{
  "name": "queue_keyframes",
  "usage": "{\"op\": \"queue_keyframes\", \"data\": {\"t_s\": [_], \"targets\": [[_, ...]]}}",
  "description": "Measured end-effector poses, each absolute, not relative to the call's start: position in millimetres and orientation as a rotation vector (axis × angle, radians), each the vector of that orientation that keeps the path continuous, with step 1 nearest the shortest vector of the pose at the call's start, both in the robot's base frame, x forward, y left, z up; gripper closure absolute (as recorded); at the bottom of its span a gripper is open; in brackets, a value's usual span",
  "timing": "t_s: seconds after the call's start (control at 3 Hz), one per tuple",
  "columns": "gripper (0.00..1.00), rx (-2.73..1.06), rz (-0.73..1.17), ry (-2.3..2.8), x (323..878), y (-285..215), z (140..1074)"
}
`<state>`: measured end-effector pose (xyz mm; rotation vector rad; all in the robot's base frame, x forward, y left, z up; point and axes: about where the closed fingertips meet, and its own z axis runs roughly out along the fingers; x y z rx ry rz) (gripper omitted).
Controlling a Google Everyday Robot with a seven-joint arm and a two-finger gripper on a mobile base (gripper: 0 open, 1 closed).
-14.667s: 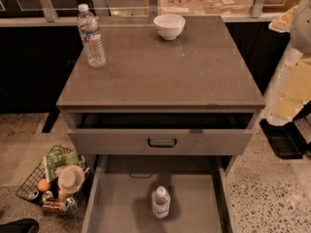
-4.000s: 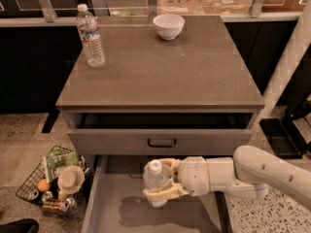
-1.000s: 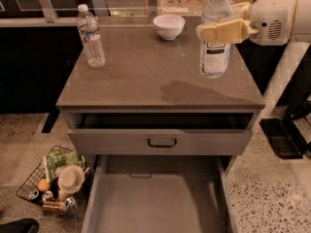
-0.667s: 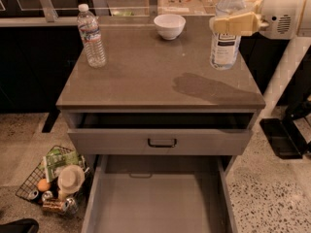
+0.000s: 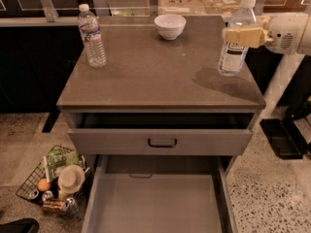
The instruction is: Pick blue plastic bottle from middle drawer and place on counter
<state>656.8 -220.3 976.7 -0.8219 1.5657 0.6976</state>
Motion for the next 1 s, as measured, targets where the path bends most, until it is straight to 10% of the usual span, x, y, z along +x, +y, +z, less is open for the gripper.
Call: {"op": "queue_keyframes", "data": {"t_s": [1.0], "targets": [[1.0, -0.757, 0.719, 1.608, 675.4, -242.1, 917.9]]}}
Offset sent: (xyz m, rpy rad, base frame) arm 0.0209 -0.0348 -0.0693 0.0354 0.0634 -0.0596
